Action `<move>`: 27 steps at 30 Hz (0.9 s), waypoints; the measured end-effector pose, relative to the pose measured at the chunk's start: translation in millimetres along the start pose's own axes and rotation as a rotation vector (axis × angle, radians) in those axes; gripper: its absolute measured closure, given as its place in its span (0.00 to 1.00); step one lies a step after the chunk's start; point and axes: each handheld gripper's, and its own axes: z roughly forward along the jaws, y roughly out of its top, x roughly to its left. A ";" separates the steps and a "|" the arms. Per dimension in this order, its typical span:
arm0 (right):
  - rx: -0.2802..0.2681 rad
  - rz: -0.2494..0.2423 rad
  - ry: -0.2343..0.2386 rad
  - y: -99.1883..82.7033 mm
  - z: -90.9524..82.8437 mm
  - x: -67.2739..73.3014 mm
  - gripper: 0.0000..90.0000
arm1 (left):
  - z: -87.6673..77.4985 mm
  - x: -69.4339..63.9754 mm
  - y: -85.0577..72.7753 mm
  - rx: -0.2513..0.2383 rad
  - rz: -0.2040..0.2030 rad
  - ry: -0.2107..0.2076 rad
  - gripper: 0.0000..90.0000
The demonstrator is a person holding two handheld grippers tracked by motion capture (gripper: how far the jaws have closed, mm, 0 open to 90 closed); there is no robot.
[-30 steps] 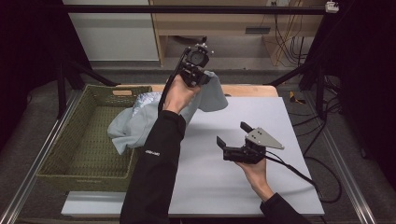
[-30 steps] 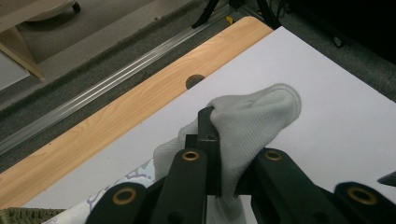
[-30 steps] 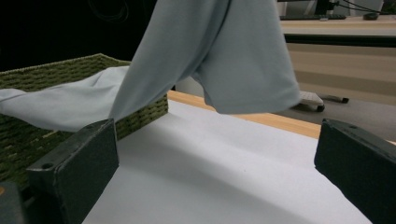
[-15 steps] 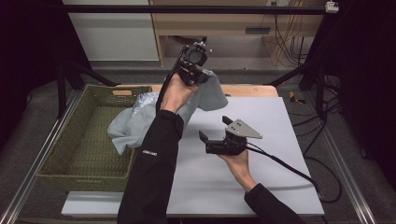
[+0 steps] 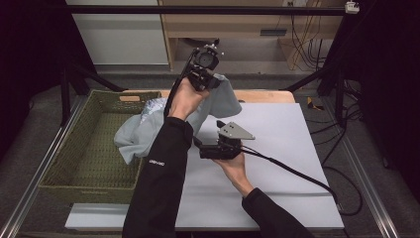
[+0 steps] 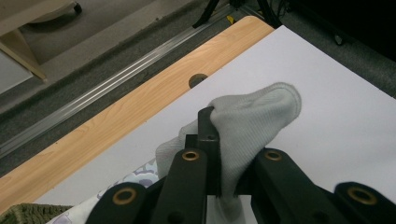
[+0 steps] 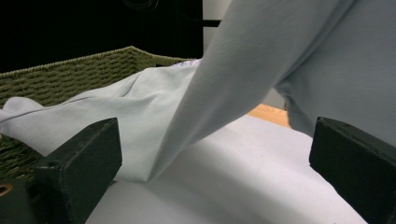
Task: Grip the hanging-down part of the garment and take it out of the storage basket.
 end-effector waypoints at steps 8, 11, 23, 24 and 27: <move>0.027 0.007 0.017 -7.0 25.5 4.9 0.12 | -3.3 1.1 -0.5 -0.001 0.011 0.001 0.94; 0.035 0.013 0.030 -8.9 30.1 5.9 0.17 | -3.7 1.8 -1.5 -0.002 0.007 0.003 0.94; 0.083 0.073 0.084 -11.9 44.9 9.9 0.70 | -7.0 4.0 -4.2 0.001 0.008 0.011 0.94; 0.086 0.075 0.080 -11.4 44.6 9.9 0.76 | -7.1 3.8 -4.3 0.001 0.009 0.012 0.94; 0.093 0.080 0.087 -10.0 43.5 8.8 0.90 | -7.4 3.9 -4.5 0.001 0.009 0.014 0.94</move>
